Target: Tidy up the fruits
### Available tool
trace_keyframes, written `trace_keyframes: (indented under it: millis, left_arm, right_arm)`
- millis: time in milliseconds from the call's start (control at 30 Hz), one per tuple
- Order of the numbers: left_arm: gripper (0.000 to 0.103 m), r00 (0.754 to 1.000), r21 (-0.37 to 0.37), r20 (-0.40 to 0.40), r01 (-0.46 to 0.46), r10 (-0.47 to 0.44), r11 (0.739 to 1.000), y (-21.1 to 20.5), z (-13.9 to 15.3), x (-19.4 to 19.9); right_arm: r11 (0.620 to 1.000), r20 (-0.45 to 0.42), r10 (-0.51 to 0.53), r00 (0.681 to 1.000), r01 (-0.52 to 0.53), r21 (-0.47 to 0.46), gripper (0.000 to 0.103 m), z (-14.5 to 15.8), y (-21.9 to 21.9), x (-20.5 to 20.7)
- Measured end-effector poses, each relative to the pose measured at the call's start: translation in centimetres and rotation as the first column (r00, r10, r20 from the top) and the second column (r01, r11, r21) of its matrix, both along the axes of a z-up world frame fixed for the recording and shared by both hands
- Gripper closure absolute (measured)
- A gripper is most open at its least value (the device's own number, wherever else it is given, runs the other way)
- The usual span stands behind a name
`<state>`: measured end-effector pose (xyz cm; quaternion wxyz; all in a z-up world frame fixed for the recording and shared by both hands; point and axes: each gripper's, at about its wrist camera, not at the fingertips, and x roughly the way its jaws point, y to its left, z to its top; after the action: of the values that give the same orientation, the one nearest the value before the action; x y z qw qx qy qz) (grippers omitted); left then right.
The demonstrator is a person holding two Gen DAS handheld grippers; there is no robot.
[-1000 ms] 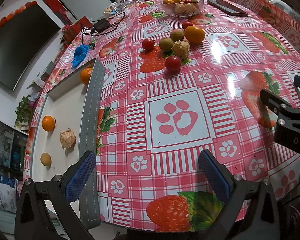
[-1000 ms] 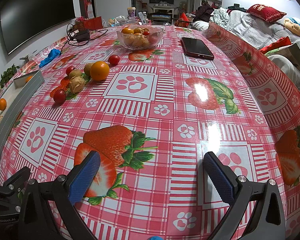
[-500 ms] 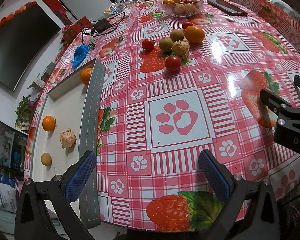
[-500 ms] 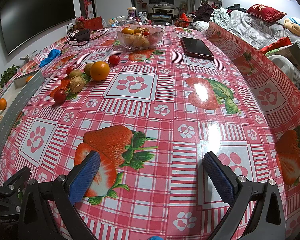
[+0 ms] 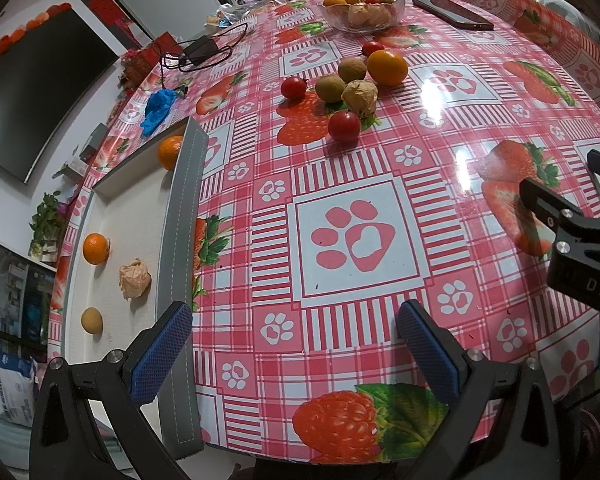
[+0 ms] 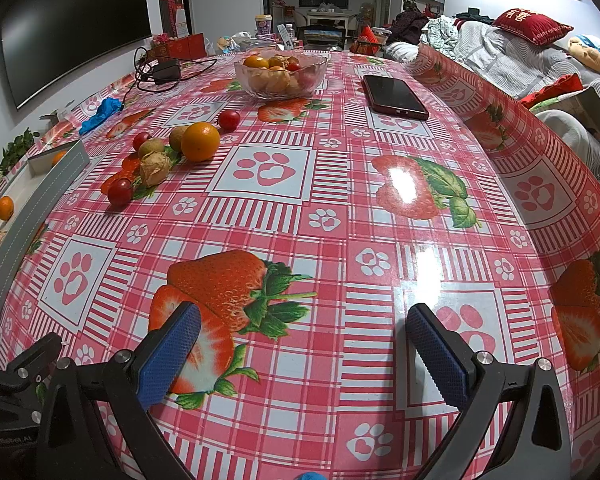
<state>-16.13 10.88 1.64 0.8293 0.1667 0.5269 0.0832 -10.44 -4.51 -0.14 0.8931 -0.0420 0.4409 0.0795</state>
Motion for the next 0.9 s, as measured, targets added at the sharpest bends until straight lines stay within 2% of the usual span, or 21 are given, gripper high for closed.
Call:
trace_keyframes:
  millis: [400,633,767,900]
  left_arm:
    - [0.000,1.000,0.000,-0.015,0.024,-0.024,1.000,-0.4,-0.2,1.3]
    - [0.000,0.997,-0.065,-0.007,0.071,-0.072,0.995,-0.6,0.4,2.4]
    - [0.000,0.993,-0.084,0.021,0.119,-0.117,0.989,-1.5,1.2,3.5]
    - [0.006,0.990,-0.137,0.040,0.140,-0.135,0.981,-2.2,1.6,5.6]
  right_arm:
    - [1.000,0.001,0.000,1.000,0.000,0.000,0.000,0.0,0.0,-0.1]
    - [1.000,-0.002,0.005,1.000,-0.005,0.001,0.000,-0.1,0.0,-0.2]
    - [0.999,-0.041,0.054,0.998,-0.054,-0.006,0.000,0.2,0.0,0.2]
    - [0.998,-0.067,0.057,0.996,-0.058,-0.010,0.000,0.3,-1.0,0.1]
